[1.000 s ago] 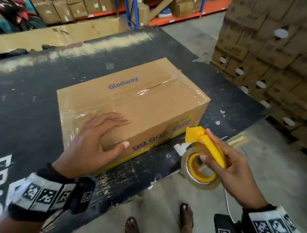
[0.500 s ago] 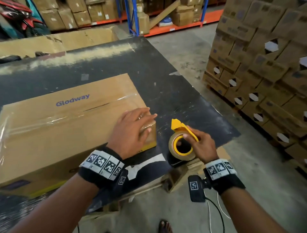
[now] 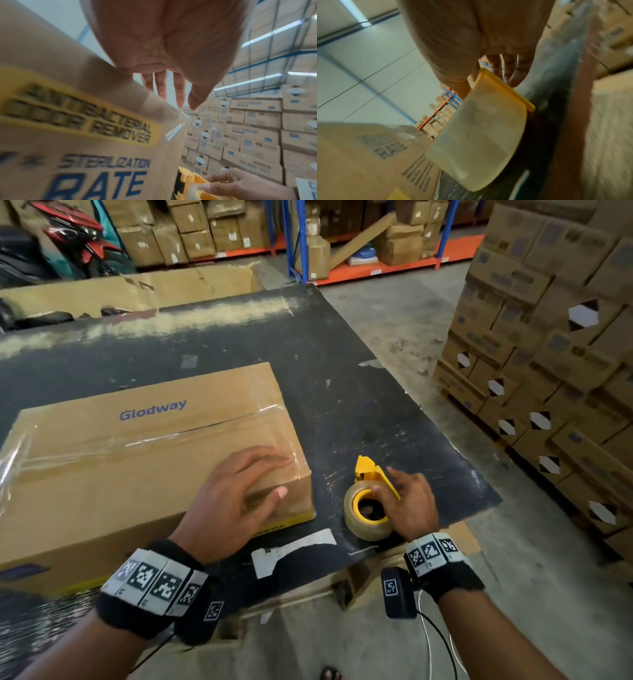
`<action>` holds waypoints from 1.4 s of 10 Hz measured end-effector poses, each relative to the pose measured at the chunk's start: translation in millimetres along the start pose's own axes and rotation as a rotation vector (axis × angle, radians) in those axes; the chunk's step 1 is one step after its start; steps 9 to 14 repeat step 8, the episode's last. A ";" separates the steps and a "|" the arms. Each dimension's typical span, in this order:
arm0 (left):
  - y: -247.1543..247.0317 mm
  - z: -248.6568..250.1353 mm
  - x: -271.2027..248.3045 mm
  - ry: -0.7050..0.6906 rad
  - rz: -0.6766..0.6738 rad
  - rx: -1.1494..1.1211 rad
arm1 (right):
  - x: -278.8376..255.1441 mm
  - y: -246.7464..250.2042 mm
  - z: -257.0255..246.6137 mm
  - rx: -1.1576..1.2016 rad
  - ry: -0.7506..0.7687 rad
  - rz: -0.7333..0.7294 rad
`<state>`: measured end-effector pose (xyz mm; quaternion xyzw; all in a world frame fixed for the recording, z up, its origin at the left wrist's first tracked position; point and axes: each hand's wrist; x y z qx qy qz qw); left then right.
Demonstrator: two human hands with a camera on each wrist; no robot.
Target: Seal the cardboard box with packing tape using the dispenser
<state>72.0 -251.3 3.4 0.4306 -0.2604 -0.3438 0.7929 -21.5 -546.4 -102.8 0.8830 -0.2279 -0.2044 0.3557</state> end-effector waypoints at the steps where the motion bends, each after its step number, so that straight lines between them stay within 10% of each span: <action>1: 25.5 -19.9 -40.5 0.093 0.116 -0.010 | -16.1 2.9 -36.7 0.029 0.170 0.104; 4: 102.9 -152.4 -192.2 0.671 0.311 0.204 | -48.4 -47.9 -157.0 -0.036 0.573 -0.032; 8: 108.1 -174.6 -244.0 0.615 0.320 -0.192 | -75.5 -68.6 -178.0 -0.207 0.468 0.032; 14: 108.1 -174.6 -244.0 0.615 0.320 -0.192 | -75.5 -68.6 -178.0 -0.207 0.468 0.032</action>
Point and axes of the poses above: each hand's wrist, its own x-axis towards the middle knuckle, its own y-axis out of the back of the hand, z = x × y, and after that the axes turned 8 degrees about -z, right-handed
